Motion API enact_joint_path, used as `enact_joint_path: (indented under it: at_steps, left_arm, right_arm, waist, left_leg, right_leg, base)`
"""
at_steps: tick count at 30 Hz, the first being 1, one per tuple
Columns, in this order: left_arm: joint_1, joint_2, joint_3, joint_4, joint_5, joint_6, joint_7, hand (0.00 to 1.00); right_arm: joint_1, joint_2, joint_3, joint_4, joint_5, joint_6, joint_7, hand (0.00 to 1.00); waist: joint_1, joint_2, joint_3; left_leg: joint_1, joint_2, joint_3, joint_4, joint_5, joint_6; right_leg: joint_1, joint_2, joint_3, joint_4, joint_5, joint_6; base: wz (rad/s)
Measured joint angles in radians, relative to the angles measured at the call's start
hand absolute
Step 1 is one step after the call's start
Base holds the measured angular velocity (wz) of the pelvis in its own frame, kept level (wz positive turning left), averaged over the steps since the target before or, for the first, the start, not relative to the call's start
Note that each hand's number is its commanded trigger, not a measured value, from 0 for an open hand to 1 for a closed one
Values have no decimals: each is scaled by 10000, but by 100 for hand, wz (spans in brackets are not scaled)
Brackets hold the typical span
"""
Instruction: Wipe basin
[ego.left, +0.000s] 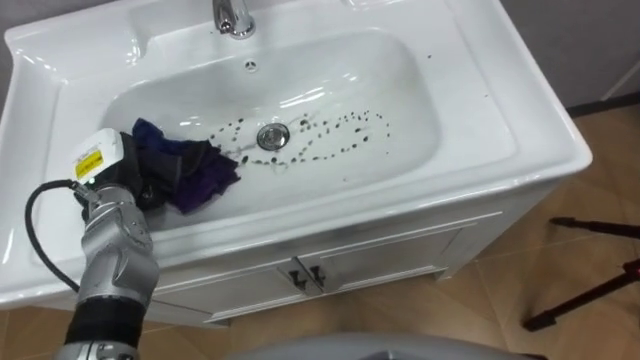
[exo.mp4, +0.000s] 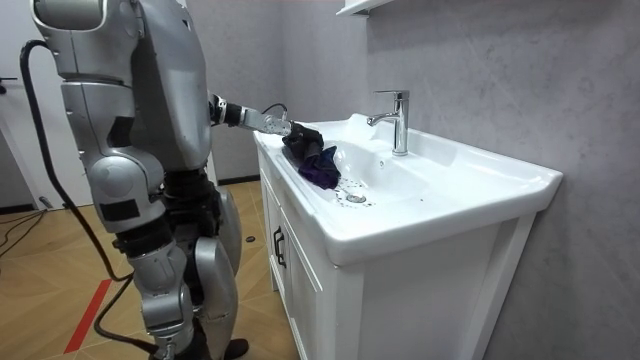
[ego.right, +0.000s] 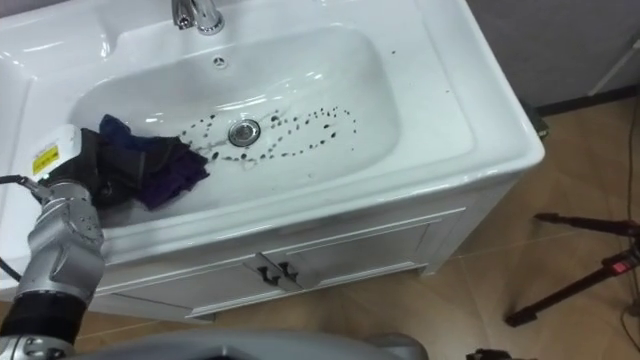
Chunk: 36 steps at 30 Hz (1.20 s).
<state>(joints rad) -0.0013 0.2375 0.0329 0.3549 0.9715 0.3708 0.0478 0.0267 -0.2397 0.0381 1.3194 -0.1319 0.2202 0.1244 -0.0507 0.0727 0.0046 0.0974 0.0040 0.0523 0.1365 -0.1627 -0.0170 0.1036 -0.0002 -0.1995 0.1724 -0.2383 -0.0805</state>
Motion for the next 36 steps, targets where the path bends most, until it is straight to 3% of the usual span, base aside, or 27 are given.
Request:
enact_joint_path:
  at_steps: [8,16,21,26,36]
  left_arm:
    - [-7,33,-69,-3,908,83,-611,100]
    - [-24,109,-182,2,921,81,-813,100]
    - [-15,134,-438,15,1248,91,-883,100]
    - [-71,135,-540,231,1310,79,-969,100]
    - [-139,151,-797,727,1203,-49,-962,100]
  right_arm:
    - [-50,-7,76,-21,-146,-8,-5,0]
    - [-172,-17,180,-20,-167,-15,-1,0]
    - [-190,-18,202,-34,-307,-8,3,0]
    - [-227,-23,225,-43,-305,-16,-14,0]
    - [-247,1,279,-15,292,-137,-137,0]
  waist:
    - [-56,15,42]
    - [-62,-74,71]
    - [-15,-228,-7]
    - [-12,-223,-57]
    - [-277,-239,-42]
  left_leg:
    - [-7,5,15,-6,0,0]
    - [-10,1,22,-7,0,0]
    - [8,-5,103,-8,-1,0]
    - [35,11,300,-7,0,1]
    - [279,16,277,-16,-1,1]
  right_leg:
    - [-15,2,50,5,0,0]
    - [-20,-2,37,6,0,0]
    - [-7,-3,48,-14,0,0]
    - [14,-1,54,-8,0,1]
    - [268,0,44,-32,-1,0]
  base:
    - [-1]
    - [0]
    - [-1]
    - [-1]
    - [1]
